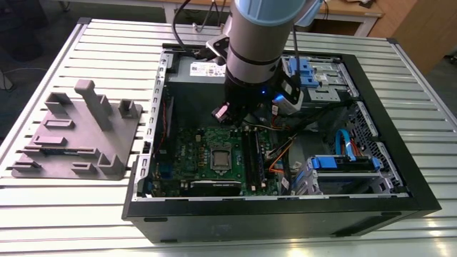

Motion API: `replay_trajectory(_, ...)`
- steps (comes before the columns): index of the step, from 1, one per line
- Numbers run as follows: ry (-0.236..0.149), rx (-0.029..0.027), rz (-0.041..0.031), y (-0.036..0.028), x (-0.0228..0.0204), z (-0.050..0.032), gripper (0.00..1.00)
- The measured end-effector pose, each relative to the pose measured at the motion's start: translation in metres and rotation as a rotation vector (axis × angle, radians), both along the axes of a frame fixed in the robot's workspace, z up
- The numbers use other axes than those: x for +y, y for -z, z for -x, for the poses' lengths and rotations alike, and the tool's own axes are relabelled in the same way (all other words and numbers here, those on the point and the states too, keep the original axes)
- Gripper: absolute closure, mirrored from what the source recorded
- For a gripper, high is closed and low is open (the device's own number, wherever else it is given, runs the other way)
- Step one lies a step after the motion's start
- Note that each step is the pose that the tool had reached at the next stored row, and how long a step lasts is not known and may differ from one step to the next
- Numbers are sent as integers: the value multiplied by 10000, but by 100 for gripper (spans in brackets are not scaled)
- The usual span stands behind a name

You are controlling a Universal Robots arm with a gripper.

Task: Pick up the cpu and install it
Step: 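Install the first cpu locking lever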

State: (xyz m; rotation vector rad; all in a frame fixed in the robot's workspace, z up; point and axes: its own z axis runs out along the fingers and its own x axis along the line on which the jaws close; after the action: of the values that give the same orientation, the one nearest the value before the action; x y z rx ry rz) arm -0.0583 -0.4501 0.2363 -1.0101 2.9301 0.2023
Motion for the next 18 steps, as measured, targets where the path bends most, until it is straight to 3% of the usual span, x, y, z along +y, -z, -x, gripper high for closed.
replay_trajectory(18,34,-1,-1,29,-295,0,90)
